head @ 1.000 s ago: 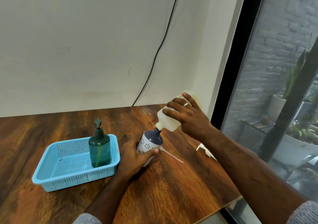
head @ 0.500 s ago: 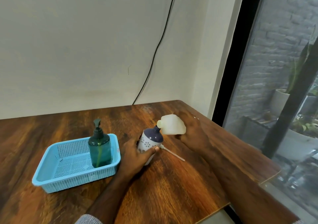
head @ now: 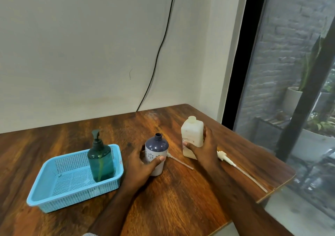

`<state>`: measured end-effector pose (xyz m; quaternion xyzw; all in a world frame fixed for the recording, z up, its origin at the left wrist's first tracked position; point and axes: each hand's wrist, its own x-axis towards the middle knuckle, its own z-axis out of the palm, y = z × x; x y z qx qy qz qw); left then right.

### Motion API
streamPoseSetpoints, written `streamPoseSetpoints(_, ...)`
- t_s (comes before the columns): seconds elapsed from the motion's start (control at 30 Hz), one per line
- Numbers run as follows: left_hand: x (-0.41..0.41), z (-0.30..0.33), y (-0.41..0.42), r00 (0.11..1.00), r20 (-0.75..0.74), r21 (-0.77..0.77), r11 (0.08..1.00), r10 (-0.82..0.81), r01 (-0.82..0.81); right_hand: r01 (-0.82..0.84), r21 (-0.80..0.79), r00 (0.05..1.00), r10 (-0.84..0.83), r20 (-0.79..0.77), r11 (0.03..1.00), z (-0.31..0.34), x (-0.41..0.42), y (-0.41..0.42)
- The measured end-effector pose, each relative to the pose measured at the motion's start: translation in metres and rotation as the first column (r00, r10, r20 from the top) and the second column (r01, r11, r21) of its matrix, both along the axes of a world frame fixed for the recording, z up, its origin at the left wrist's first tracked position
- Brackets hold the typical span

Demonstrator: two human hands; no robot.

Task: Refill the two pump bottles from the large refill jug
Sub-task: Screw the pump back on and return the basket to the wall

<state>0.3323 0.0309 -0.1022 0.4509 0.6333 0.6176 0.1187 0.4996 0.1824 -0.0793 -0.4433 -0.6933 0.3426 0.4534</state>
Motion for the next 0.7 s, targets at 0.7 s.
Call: streamPoseSetpoints(0.7, -0.002, -0.006, 0.001, 0.997, 0.073, -0.007, 0.999, -0.034, 0.034, 0.038, 0.332, 0.987, -0.087, 0.133, 0.943, -0.028, 0.011, -0.038)
